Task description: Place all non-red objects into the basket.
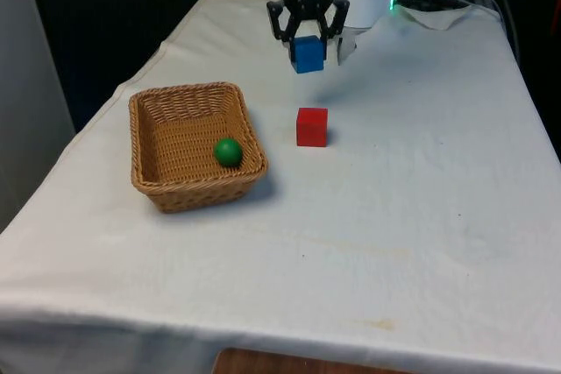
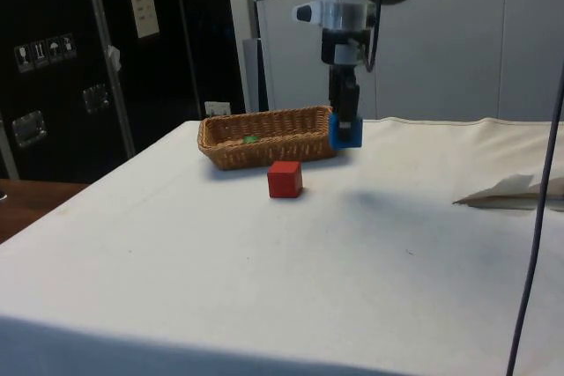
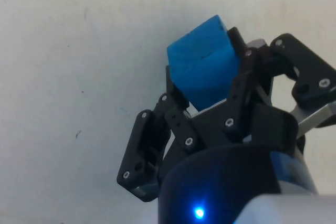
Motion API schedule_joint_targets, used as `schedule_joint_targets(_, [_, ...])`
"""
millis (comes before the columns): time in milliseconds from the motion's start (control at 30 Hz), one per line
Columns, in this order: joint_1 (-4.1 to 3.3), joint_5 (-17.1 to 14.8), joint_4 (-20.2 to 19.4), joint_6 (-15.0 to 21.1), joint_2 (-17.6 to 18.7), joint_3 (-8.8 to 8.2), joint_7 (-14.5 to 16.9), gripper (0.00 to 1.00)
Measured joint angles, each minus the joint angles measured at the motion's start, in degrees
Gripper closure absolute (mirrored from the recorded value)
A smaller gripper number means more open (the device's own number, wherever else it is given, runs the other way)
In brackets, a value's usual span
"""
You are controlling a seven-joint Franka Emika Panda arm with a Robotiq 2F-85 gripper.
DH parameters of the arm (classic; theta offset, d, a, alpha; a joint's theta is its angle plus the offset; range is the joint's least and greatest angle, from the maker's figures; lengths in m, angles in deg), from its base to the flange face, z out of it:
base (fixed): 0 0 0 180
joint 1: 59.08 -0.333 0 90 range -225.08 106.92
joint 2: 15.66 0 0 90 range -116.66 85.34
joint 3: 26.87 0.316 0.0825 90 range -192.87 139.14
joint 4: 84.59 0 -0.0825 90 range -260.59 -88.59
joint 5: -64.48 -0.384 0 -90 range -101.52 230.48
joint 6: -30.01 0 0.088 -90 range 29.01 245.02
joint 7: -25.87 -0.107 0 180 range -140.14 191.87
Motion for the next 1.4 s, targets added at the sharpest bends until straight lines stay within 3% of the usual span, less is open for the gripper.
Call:
schedule_joint_targets(433, [0.00, -0.2, 4.4, -6.1, -1.9, -1.95, 1.6, 0.97])
schedule_joint_targets(733, [0.00, -2.9, 8.8, -10.6, -1.1, -3.21, 4.9, 0.97])
schedule_joint_targets(933, [0.00, -4.5, 11.5, -12.1, 0.9, -3.84, 6.6, 0.97])
schedule_joint_targets(1400, [0.11, -10.5, 20.0, -12.5, 11.6, -5.50, 12.1, 0.97])
